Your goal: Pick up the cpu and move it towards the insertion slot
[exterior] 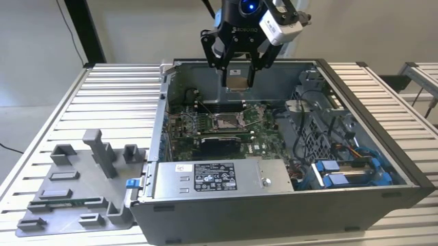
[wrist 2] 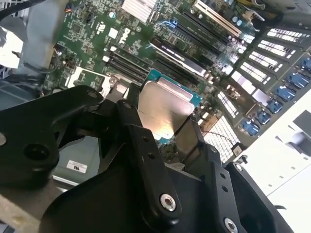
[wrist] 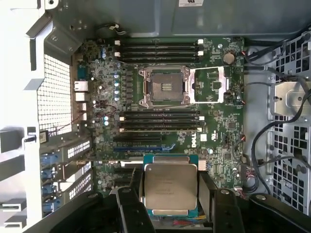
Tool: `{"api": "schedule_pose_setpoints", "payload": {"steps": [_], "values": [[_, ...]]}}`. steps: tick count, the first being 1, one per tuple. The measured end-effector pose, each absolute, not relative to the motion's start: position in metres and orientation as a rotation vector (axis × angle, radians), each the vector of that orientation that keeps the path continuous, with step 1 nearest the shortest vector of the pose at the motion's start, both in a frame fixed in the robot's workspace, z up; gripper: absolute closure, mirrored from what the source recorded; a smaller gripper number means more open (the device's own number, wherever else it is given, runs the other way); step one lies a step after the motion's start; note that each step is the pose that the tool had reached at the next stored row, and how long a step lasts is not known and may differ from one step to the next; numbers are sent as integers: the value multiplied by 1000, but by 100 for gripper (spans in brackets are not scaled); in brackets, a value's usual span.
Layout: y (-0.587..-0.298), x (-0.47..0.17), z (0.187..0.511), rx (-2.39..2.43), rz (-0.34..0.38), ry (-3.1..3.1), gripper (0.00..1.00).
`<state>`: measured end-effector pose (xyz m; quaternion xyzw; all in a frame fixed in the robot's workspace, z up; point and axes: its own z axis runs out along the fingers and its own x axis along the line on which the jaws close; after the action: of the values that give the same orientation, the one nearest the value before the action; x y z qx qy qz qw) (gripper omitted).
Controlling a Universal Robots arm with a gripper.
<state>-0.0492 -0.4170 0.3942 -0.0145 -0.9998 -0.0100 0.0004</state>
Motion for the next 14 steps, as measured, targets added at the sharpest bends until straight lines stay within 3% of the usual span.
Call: {"api": "schedule_pose_setpoints", "payload": {"steps": [14], "values": [[-396, -48, 389, -46, -31, -3140, 100]]}}
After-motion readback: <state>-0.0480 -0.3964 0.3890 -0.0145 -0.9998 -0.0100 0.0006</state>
